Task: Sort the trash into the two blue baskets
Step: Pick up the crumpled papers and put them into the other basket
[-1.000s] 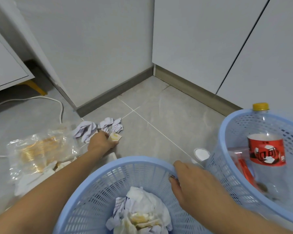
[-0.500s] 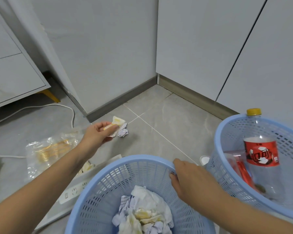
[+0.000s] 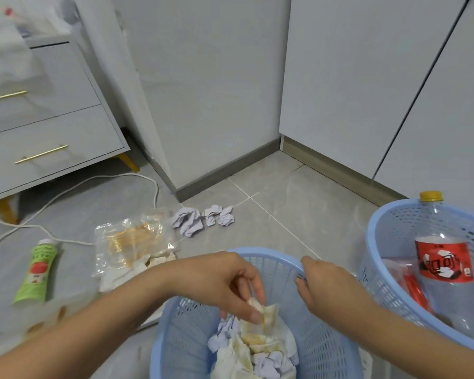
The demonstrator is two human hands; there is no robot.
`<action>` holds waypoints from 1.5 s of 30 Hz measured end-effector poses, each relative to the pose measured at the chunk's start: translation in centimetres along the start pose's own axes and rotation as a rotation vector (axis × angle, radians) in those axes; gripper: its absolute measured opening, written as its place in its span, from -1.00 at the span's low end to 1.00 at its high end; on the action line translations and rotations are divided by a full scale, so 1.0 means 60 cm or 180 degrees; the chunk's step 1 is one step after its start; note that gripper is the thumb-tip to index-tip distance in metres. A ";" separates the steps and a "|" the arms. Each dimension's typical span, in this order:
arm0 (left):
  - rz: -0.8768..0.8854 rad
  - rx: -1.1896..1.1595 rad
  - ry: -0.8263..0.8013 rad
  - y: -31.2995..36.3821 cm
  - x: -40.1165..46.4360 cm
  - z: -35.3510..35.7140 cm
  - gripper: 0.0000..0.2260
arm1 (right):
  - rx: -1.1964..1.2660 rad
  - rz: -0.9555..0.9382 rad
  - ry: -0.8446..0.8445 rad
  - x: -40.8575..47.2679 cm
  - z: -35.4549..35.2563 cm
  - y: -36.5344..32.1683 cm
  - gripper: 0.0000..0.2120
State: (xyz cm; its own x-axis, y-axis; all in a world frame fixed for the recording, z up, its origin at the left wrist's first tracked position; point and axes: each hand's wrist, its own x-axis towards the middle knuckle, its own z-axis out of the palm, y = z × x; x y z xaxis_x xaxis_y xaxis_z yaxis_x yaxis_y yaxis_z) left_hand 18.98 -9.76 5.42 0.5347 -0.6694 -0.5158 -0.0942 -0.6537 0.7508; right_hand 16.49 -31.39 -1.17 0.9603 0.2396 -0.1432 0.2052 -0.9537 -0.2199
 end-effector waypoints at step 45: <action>-0.1166 -0.0774 0.3832 -0.365 0.208 -0.149 -0.71 | 0.0095 -0.0006 -0.0044 0.005 -0.001 -0.005 -0.83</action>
State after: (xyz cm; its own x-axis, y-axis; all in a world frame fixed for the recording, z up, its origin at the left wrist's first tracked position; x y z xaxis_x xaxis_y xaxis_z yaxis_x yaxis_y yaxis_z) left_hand 35.25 -0.64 -13.77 0.9275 0.3583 -0.1062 0.3059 -0.5648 0.7664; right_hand 16.72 -31.08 -1.08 0.9571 0.2442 -0.1561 0.2011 -0.9474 -0.2489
